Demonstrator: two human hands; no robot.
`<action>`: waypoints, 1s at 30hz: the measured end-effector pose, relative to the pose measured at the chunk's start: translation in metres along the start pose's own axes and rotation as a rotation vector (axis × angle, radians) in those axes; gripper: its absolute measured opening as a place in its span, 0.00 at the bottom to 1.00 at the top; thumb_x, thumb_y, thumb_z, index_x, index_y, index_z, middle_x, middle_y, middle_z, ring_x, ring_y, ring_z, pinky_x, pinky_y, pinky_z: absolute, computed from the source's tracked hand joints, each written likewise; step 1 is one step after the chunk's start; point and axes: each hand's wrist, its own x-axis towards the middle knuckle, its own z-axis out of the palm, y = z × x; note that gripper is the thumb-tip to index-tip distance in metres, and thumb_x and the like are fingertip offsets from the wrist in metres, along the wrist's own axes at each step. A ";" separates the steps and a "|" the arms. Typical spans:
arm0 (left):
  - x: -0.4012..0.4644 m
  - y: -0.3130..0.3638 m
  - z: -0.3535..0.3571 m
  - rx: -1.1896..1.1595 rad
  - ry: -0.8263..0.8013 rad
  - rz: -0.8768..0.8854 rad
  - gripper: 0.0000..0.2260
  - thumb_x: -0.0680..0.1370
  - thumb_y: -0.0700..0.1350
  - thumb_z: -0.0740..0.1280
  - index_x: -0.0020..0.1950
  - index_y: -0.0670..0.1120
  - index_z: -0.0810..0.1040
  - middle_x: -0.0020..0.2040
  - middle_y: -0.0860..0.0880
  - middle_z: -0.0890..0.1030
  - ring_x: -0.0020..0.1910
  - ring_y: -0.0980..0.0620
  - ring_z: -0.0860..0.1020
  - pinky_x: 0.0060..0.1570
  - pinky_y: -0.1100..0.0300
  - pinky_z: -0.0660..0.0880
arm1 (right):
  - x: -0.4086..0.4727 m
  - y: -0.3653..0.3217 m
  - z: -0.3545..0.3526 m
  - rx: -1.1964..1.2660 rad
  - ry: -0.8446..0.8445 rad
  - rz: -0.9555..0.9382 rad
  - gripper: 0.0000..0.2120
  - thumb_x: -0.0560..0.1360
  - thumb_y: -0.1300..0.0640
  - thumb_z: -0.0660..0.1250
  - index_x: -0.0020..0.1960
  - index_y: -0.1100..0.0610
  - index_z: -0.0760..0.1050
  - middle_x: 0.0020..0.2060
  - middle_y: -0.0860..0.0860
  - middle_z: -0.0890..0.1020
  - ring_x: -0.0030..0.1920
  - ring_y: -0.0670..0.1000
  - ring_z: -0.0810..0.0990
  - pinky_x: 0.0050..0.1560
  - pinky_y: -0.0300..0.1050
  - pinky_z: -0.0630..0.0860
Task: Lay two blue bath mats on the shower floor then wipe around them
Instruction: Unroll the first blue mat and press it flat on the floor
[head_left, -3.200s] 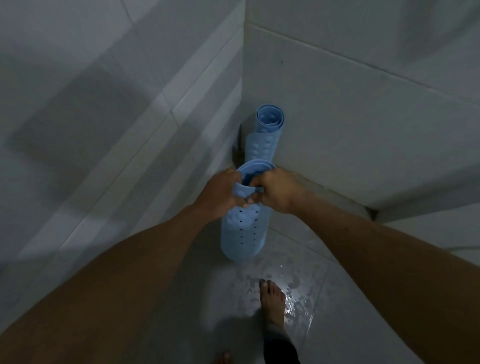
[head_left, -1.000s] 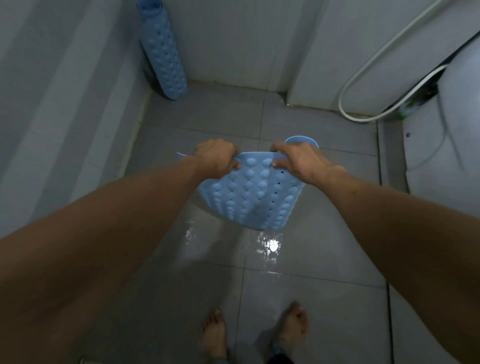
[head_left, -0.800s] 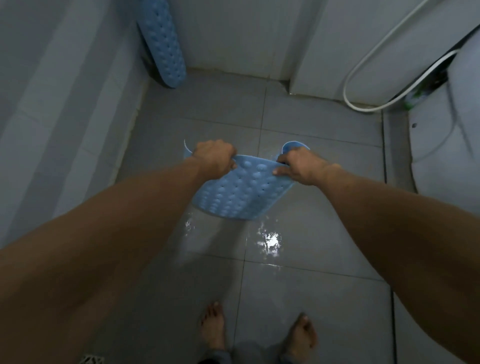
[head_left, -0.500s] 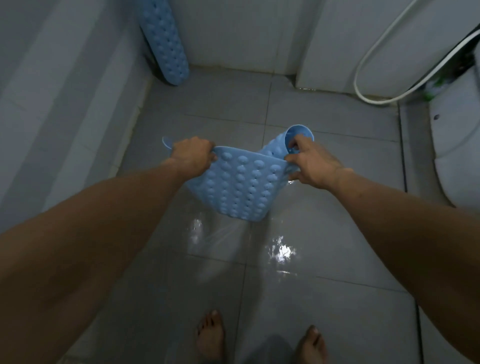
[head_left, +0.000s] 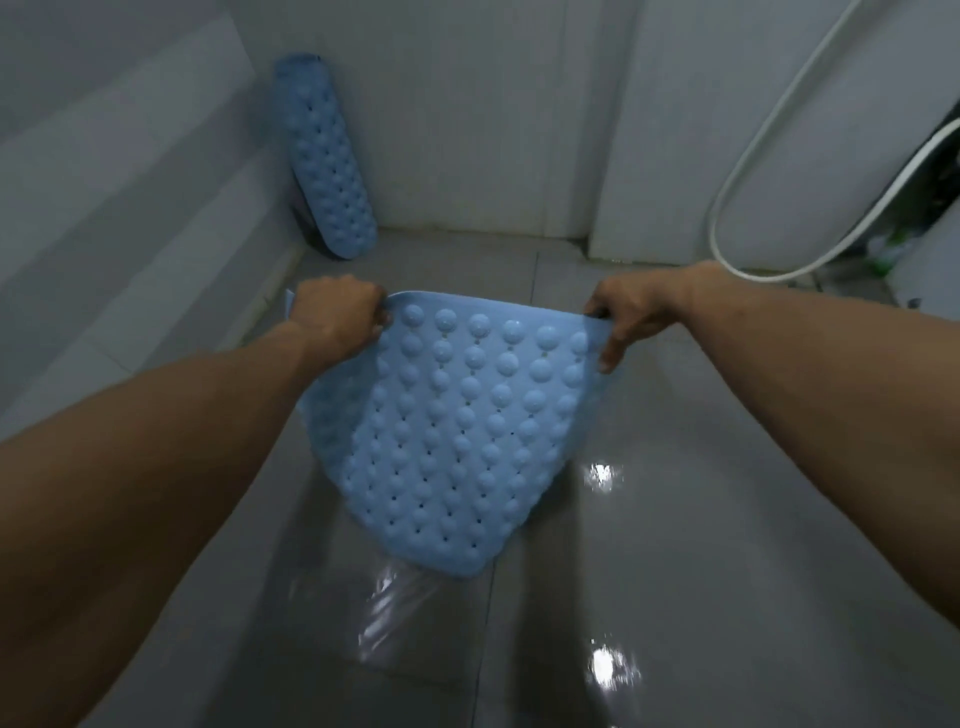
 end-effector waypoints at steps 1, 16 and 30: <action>0.001 -0.004 0.006 0.010 0.024 -0.018 0.13 0.79 0.53 0.62 0.56 0.47 0.79 0.54 0.39 0.81 0.52 0.37 0.80 0.48 0.51 0.74 | 0.003 0.005 0.004 -0.014 0.018 0.015 0.20 0.58 0.44 0.83 0.45 0.52 0.83 0.38 0.47 0.85 0.39 0.49 0.81 0.43 0.41 0.77; -0.027 -0.026 0.000 0.033 0.235 -0.147 0.16 0.79 0.55 0.63 0.58 0.47 0.80 0.56 0.40 0.81 0.53 0.39 0.79 0.50 0.49 0.74 | -0.050 0.020 0.044 0.143 0.392 0.105 0.25 0.63 0.31 0.75 0.47 0.51 0.82 0.38 0.43 0.85 0.40 0.46 0.84 0.43 0.41 0.77; -0.036 -0.021 -0.069 -0.028 0.306 -0.062 0.29 0.72 0.71 0.60 0.47 0.44 0.80 0.50 0.38 0.81 0.46 0.40 0.79 0.42 0.52 0.71 | -0.146 0.045 0.027 0.105 0.587 0.276 0.31 0.62 0.26 0.71 0.40 0.56 0.81 0.37 0.49 0.84 0.38 0.49 0.82 0.43 0.44 0.74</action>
